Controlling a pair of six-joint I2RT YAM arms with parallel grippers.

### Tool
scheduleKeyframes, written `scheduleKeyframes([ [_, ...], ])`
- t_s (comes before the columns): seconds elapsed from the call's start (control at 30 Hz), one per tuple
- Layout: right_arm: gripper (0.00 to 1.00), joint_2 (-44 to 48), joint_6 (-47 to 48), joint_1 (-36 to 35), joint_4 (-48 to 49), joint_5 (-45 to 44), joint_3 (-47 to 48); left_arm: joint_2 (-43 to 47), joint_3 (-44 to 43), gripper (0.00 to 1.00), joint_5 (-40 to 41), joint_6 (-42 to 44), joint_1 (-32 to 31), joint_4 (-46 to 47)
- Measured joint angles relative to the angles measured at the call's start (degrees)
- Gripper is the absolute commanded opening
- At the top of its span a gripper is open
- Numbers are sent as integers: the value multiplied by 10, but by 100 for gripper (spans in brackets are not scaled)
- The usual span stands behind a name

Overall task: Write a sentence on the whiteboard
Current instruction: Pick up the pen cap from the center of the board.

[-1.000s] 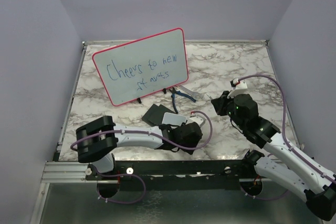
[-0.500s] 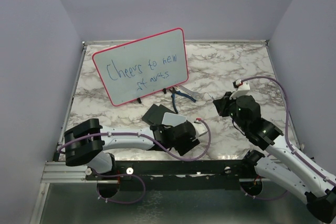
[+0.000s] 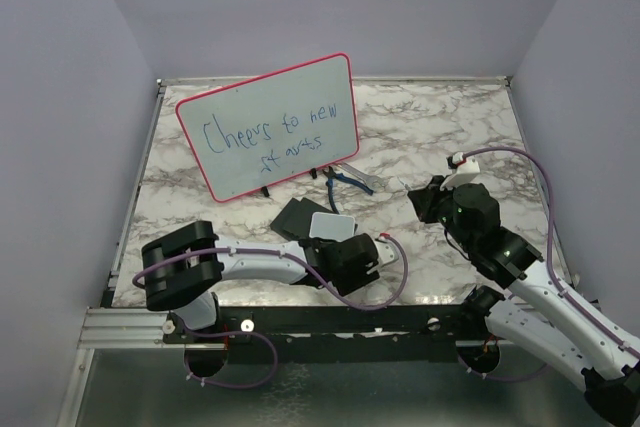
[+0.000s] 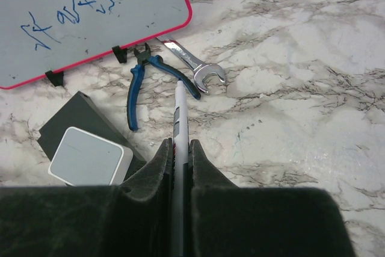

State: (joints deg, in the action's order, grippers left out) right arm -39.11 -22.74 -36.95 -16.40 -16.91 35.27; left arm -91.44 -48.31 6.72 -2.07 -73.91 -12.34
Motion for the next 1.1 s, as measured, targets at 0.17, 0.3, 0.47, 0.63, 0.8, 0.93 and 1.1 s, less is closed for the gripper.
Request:
scheduleKeyframes([
  [0.17, 1, 0, 0, 0, 0, 0, 0, -7, -1, 45, -2, -1, 3, 1],
  [0.3, 1, 0, 0, 0, 0, 0, 0, -8, -1, 37, -8, -12, 3, 1],
  [0.47, 1, 0, 0, 0, 0, 0, 0, -8, 0, 30, -14, -35, 3, 0],
  [0.63, 1, 0, 0, 0, 0, 0, 0, -7, 1, 15, -18, -53, 3, -1],
  [0.8, 1, 0, 0, 0, -1, 0, 0, -4, 3, 0, -18, -59, -1, -2],
  [0.93, 1, 0, 0, 0, -7, 3, 0, 3, 6, 0, -18, -59, -7, -7],
  [1.1, 1, -9, 2, 0, -30, 16, 7, 53, 10, 0, -5, -51, -10, -21],
])
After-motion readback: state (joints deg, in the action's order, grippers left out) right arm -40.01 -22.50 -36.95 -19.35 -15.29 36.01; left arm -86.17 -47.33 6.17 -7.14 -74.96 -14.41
